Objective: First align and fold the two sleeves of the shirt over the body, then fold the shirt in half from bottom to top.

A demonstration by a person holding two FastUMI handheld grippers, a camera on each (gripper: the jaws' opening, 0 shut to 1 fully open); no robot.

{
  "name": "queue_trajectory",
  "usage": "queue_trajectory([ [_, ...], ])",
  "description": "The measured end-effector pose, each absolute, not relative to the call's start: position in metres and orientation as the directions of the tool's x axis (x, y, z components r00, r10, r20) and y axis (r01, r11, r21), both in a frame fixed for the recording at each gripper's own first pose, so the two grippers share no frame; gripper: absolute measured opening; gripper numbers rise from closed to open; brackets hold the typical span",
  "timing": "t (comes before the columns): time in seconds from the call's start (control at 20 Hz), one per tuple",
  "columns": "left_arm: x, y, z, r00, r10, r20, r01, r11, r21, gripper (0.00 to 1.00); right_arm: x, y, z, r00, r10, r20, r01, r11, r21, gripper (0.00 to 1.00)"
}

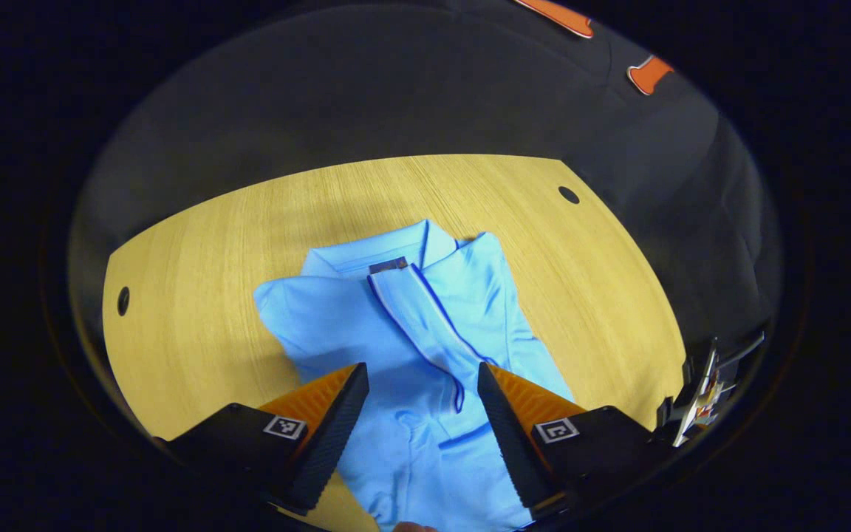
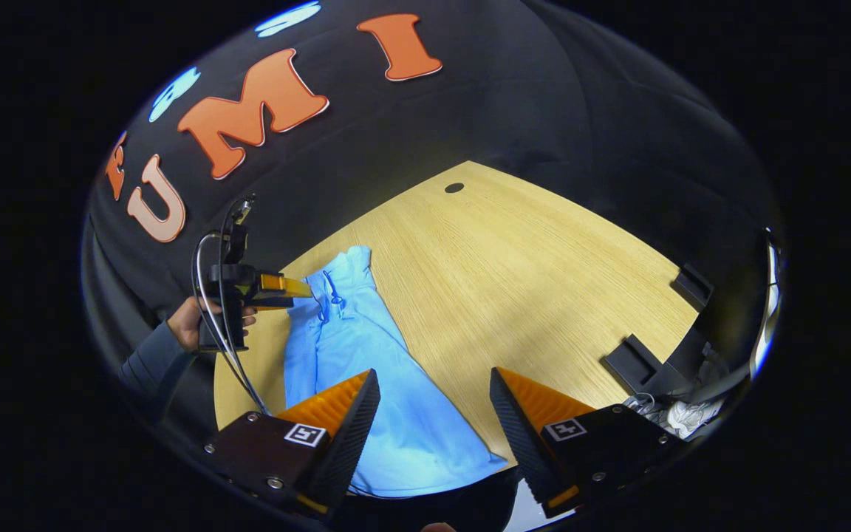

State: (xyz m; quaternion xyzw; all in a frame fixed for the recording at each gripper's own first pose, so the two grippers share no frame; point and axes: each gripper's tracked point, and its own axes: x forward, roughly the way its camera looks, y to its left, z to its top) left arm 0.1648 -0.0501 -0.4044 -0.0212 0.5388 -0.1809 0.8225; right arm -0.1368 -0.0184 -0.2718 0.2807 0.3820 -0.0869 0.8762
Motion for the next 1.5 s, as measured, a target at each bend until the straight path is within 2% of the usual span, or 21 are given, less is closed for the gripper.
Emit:
queue_trajectory([
  [0.3,0.094,-0.01,-0.373,0.37,-0.357,-0.858,0.244,0.928,-0.281,0.99,-0.143,0.013,-0.289,0.642,0.134,-0.755,0.274,0.879,0.389,0.98],
  [0.45,0.048,0.013,-0.36,0.386,-0.338,-0.859,0.22,0.937,-0.27,1.0,-0.15,0.023,-0.301,0.6,0.18,-0.78,0.203,0.908,0.366,0.99],
  [0.75,-0.054,0.031,-0.373,0.372,-0.31,-0.875,0.192,0.948,-0.254,1.0,-0.165,0.03,-0.329,0.524,0.236,-0.818,0.077,0.944,0.321,0.99],
  [0.9,-0.111,0.031,-0.395,0.309,-0.298,-0.903,0.201,0.949,-0.244,0.96,-0.175,0.029,-0.347,0.478,0.241,-0.845,0.03,0.957,0.29,0.99],
  [0.95,-0.129,0.032,-0.401,0.295,-0.291,-0.91,0.194,0.951,-0.241,1.0,-0.178,0.031,-0.352,0.462,0.246,-0.852,0.015,0.958,0.285,0.99],
  [1.0,-0.141,0.032,-0.404,0.288,-0.282,-0.915,0.186,0.954,-0.236,0.99,-0.182,0.033,-0.356,0.447,0.253,-0.858,0.002,0.959,0.284,0.99],
  [1.25,-0.187,0.035,-0.425,0.268,-0.235,-0.934,0.147,0.968,-0.202,1.0,-0.203,0.033,-0.383,0.383,0.231,-0.894,-0.079,0.973,0.217,0.99],
  [1.5,-0.205,0.041,-0.44,0.292,-0.192,-0.937,0.108,0.98,-0.167,0.99,-0.225,0.036,-0.405,0.341,0.198,-0.919,-0.117,0.979,0.168,0.98],
])
